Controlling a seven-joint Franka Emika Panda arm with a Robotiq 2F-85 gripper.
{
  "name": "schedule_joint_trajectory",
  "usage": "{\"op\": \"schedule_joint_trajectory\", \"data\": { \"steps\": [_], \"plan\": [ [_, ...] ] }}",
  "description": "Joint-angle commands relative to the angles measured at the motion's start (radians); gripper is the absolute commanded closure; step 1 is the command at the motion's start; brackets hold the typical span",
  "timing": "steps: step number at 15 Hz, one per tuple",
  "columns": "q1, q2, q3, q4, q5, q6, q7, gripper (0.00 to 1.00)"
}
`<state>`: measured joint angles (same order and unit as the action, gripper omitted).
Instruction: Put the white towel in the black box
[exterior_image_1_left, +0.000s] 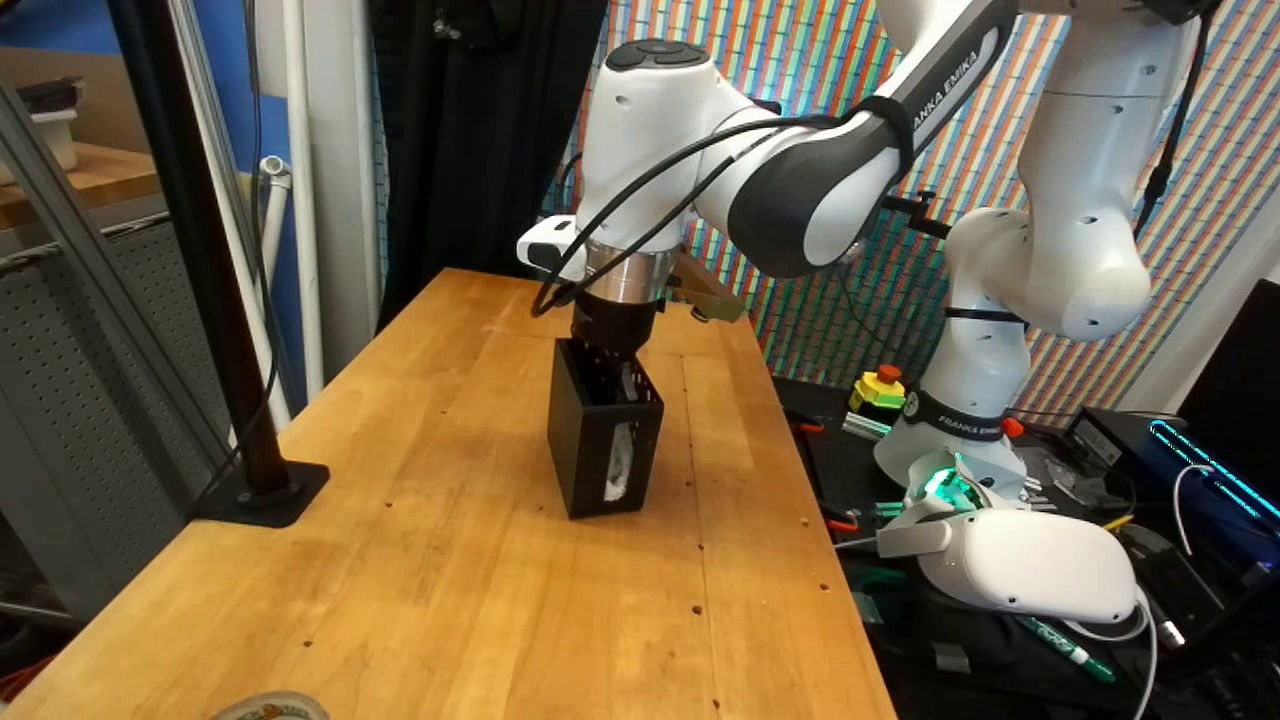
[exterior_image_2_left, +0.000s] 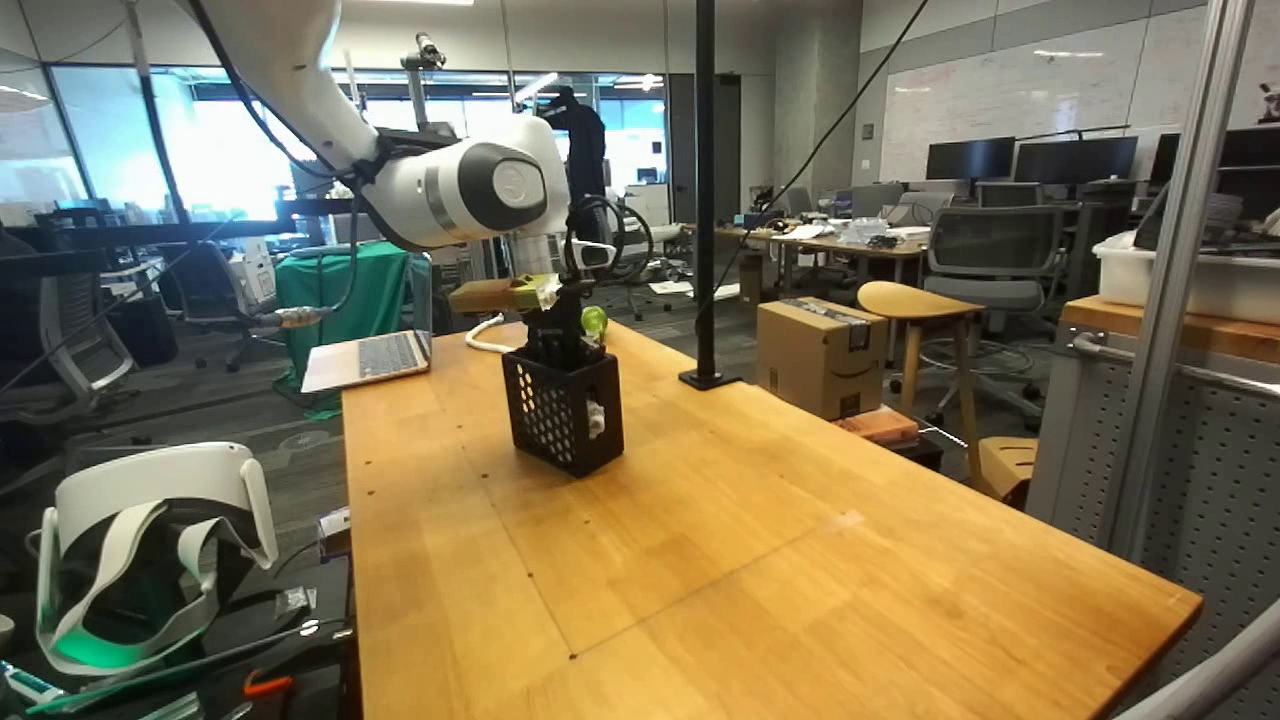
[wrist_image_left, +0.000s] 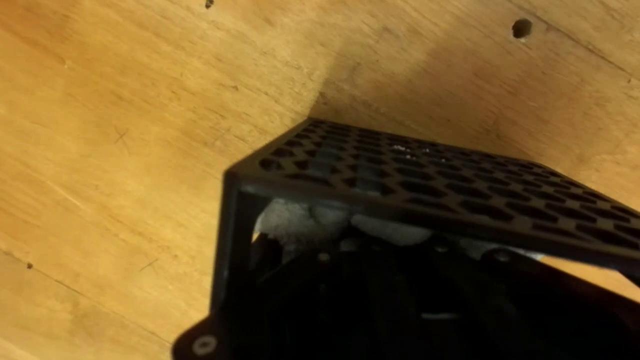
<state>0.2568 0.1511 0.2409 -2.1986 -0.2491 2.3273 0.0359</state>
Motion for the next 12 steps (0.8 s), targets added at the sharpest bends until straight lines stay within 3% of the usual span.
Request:
{"op": "schedule_joint_trajectory", "data": {
  "steps": [1, 6, 12],
  "plan": [
    [-0.022, 0.073, -0.017, 0.004, 0.049, 0.037, -0.051, 0.87],
    [-0.018, 0.057, -0.019, 0.003, 0.062, 0.032, -0.049, 0.87],
    [0.029, -0.068, 0.002, -0.004, -0.057, -0.020, 0.009, 0.87]
  ]
}}
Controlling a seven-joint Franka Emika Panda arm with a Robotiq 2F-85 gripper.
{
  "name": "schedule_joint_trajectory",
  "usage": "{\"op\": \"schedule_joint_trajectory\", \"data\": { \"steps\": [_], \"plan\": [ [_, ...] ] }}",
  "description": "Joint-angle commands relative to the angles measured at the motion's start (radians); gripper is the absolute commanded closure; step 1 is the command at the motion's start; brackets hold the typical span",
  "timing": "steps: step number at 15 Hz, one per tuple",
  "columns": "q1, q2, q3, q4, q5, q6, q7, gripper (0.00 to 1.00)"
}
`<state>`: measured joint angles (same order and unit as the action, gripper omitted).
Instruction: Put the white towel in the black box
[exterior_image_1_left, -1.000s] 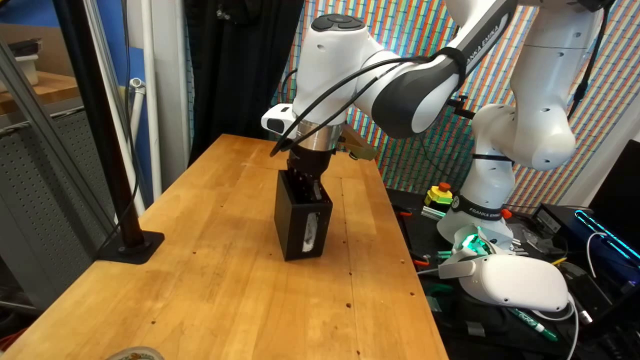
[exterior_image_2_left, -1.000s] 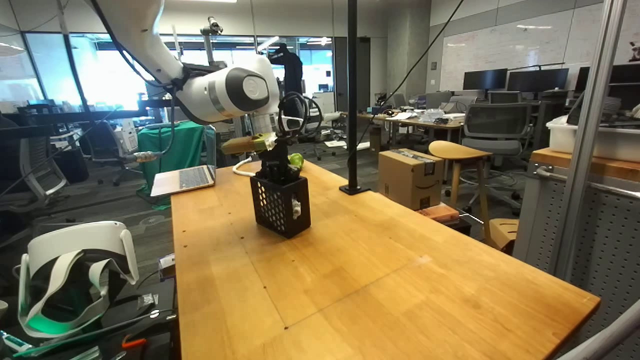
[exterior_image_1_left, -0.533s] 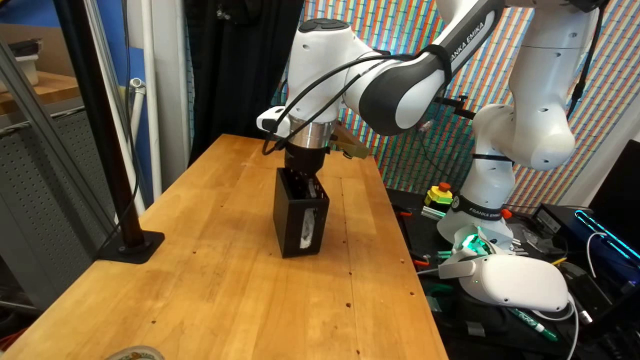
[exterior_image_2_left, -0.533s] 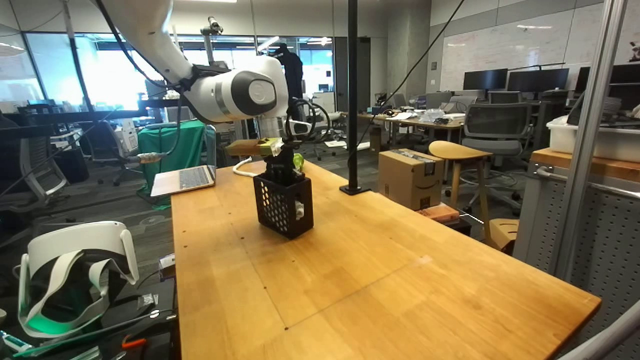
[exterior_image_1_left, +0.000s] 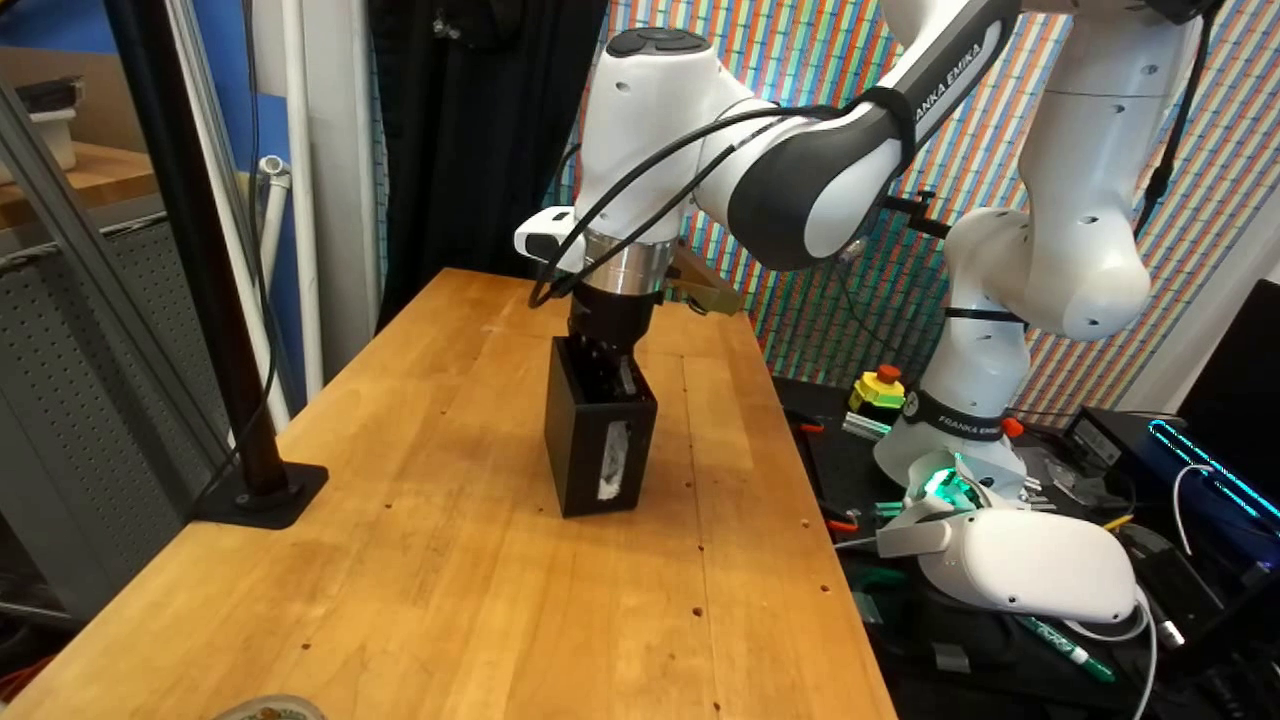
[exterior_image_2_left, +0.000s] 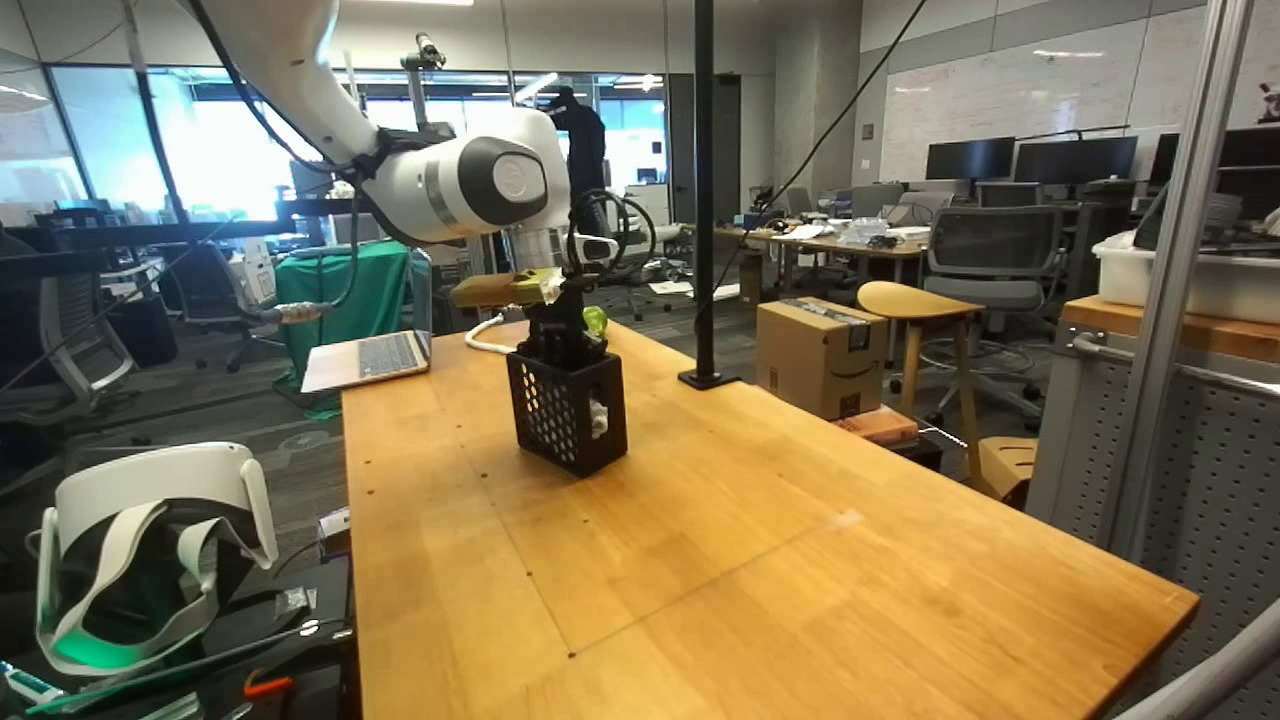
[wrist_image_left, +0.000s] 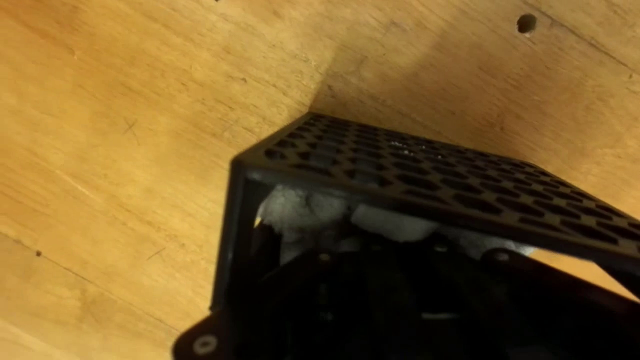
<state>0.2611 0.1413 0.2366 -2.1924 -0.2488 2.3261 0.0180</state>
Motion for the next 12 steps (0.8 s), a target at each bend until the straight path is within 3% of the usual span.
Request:
{"op": "schedule_joint_trajectory", "data": {
  "steps": [1, 6, 7, 8, 9, 10, 12],
  "plan": [
    [0.031, -0.083, 0.012, -0.009, -0.074, -0.031, 0.024, 0.87],
    [0.051, -0.189, 0.053, 0.004, -0.103, -0.058, -0.016, 0.86],
    [0.054, -0.208, 0.062, 0.008, -0.085, -0.058, -0.035, 0.77],
    [0.057, -0.221, 0.071, 0.012, -0.073, -0.051, -0.048, 0.61],
    [0.046, -0.177, 0.067, 0.009, -0.087, -0.039, -0.011, 0.56],
    [0.048, -0.190, 0.073, 0.010, -0.087, -0.043, -0.012, 0.74],
    [0.048, -0.186, 0.073, 0.005, -0.087, -0.044, -0.011, 0.59]
  ]
}}
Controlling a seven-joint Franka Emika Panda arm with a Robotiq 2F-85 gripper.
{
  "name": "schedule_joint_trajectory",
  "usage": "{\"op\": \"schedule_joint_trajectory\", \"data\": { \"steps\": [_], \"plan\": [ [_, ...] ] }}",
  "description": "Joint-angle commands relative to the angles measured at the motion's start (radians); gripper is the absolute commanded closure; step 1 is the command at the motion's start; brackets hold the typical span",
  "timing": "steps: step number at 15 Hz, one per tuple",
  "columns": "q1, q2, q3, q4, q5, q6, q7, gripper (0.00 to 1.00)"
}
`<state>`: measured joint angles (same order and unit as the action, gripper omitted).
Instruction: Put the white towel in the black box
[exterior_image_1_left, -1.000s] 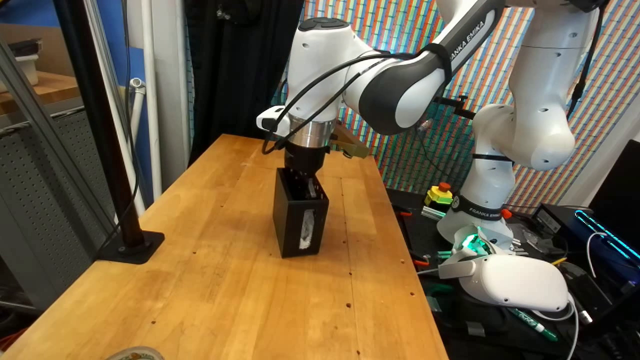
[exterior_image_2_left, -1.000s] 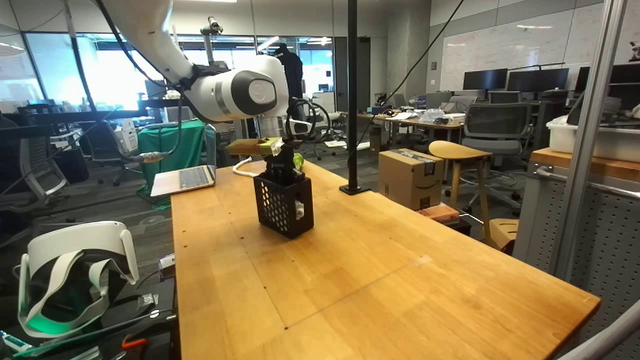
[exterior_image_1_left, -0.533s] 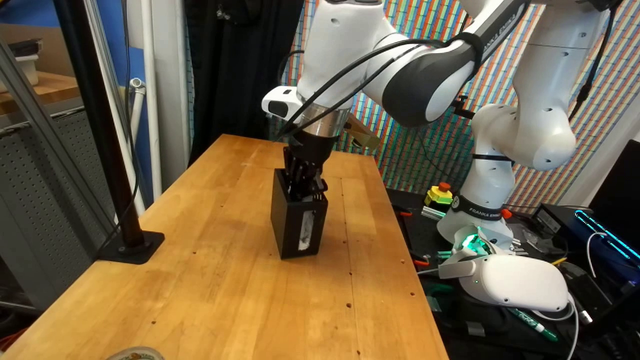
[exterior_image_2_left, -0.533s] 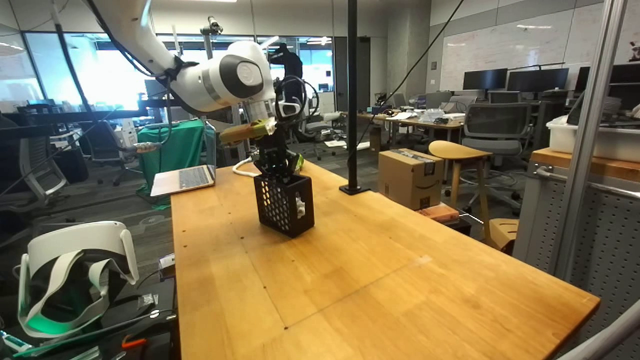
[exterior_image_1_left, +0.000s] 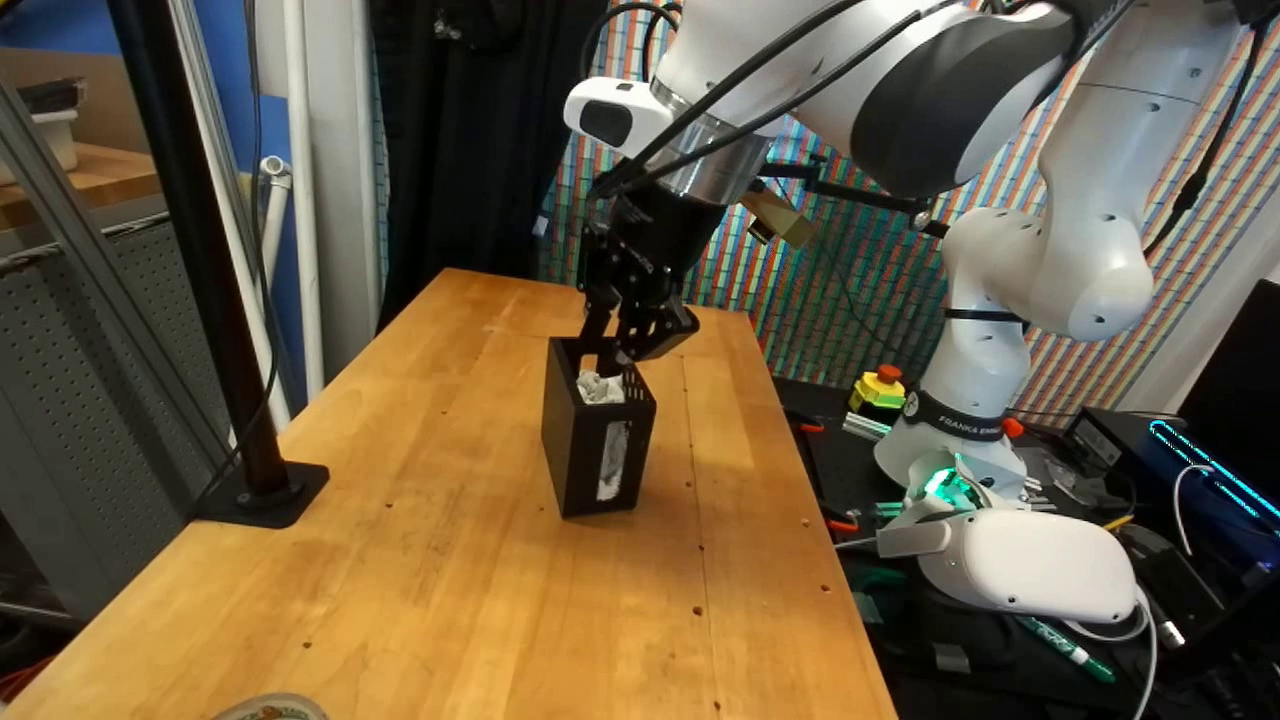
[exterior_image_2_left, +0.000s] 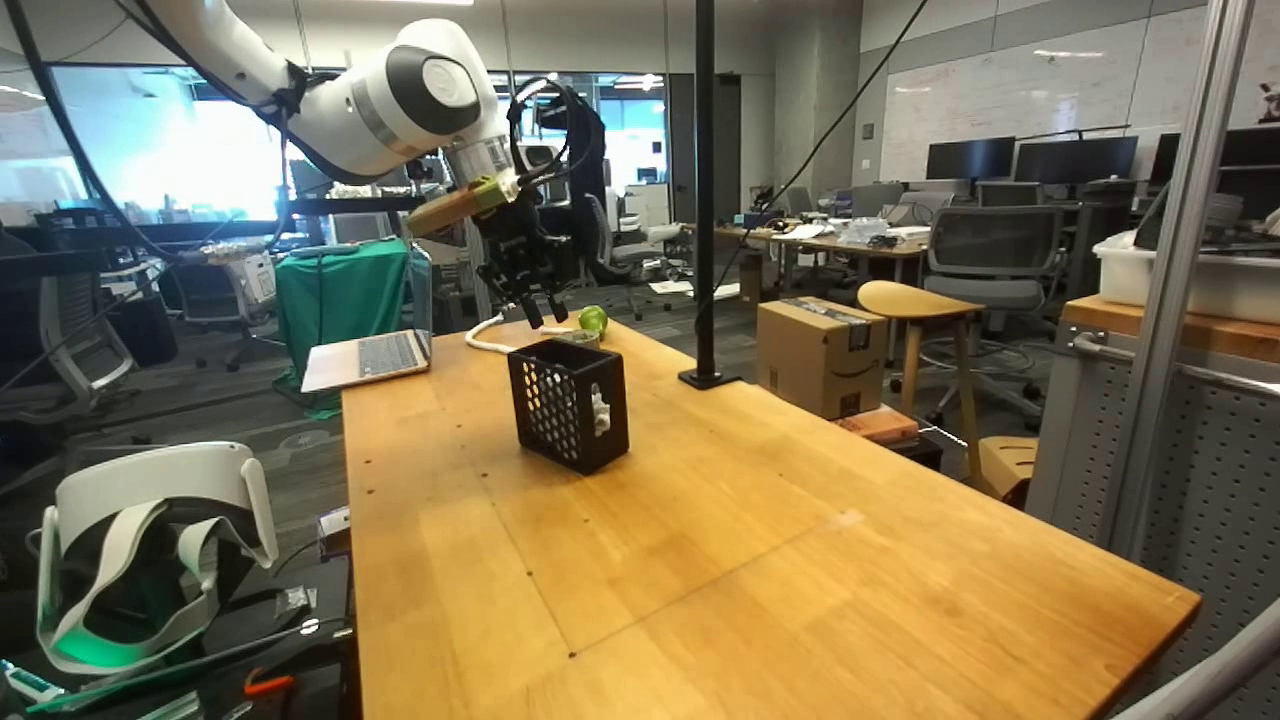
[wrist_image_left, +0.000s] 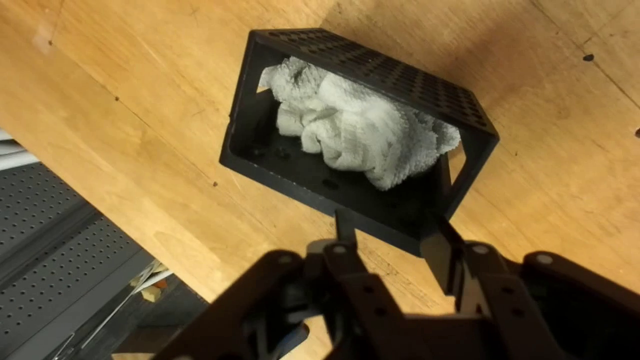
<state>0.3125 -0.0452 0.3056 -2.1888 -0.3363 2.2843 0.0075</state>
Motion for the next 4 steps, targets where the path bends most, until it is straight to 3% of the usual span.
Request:
{"op": "schedule_joint_trajectory", "data": {
  "steps": [1, 4],
  "plan": [
    [-0.005, 0.007, 0.002, 0.001, 0.001, -0.002, -0.001, 0.56],
    [-0.006, 0.017, 0.001, 0.001, 0.001, -0.001, -0.001, 0.56]
  ]
}}
